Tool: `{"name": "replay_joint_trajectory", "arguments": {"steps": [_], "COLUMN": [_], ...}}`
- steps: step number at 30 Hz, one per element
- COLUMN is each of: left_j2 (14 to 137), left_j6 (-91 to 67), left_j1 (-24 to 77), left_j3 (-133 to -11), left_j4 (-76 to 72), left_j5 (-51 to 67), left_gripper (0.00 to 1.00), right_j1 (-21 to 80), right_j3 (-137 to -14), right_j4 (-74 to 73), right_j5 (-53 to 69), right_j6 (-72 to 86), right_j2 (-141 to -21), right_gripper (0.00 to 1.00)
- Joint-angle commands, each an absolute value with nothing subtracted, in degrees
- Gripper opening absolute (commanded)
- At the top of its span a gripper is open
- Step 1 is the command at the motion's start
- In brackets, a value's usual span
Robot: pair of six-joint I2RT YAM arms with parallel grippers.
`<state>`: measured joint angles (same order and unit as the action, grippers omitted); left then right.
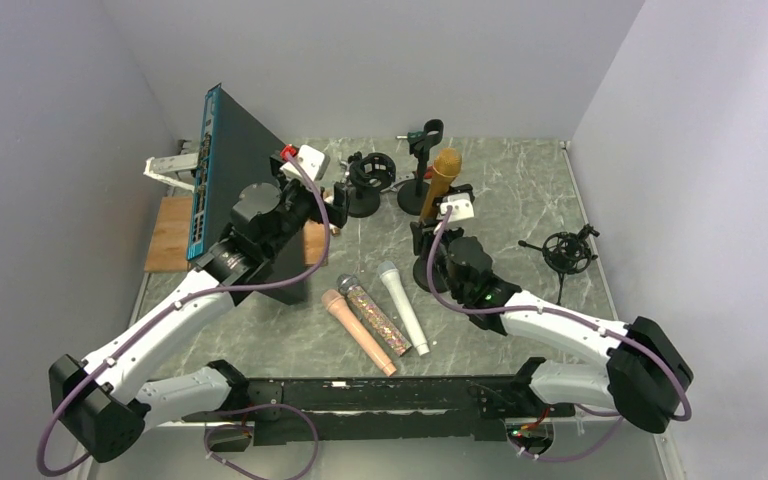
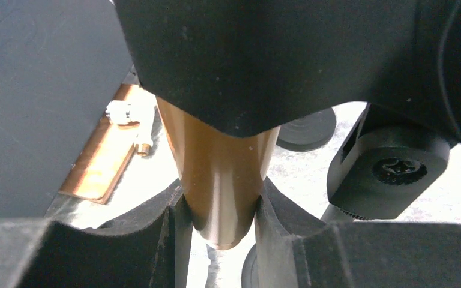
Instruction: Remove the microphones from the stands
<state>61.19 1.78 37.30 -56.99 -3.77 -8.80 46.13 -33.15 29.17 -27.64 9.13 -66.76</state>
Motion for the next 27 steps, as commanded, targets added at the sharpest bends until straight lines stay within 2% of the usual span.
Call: {"name": "replay_joint_trajectory", "arguments": {"steps": [1,5,12,18,24,27], "left_j2": [62.5,65.1,67.9,69.8,68.6,69.1], "left_j6": [0.4,0.4,-5.9,-7.5,-2.0,1.4], "left_j1": [37.1,37.2,37.2,37.8,46.0,49.2], "left_j3": [-60.2,-61.6,-60.7,-58.9,-56.7,-57.3], "left_j4": [-4.4,-4.1,-8.3,-12.8,-16.0,-14.8], "left_j5": [-3.2,5.5,13.9,13.7,1.7,0.2], "left_gripper": [0.99,0.99,1.00,0.99,0.99,0.99], "right_j1": [46.4,46.4,46.4,46.3,46.3,46.2], "right_j3": [-33.5,-34.0,-36.3,-34.9,-36.4,-40.6], "right_j4": [30.2,25.1,12.2,2.3,-10.0,-19.0], "right_j5": [-30.0,-29.9,-31.3,-29.2,-25.2,-27.8], "right_j6": [11.9,13.2,16.8,20.1,26.4,29.4], "right_j2": [-64.4,-62.9,-57.1,-47.9,-42.7,-42.5], "right_gripper": [0.18,0.45,0.81,0.93,0.96,1.00]}}
